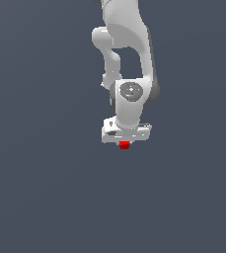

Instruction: Pick up the red cube and move it to a goal position.

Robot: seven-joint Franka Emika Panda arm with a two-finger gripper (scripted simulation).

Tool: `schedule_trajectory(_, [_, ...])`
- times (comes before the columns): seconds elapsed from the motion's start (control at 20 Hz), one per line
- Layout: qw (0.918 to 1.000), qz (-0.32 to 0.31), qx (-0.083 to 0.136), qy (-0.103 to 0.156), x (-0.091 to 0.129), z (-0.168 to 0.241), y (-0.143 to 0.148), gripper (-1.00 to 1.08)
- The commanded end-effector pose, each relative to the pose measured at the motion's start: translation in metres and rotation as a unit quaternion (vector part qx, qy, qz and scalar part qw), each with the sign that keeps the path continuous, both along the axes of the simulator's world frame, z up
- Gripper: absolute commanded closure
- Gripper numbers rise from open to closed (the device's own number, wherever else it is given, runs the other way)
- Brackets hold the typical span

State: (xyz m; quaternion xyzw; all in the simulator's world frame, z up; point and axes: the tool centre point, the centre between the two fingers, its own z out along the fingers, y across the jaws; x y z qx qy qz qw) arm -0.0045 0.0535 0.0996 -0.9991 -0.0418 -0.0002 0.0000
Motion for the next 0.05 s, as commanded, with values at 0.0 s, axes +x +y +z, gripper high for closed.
schedule_trajectory(0.0, [1.0000,0.000,0.000,0.000,0.0014,0.0009,0.0001,1.08])
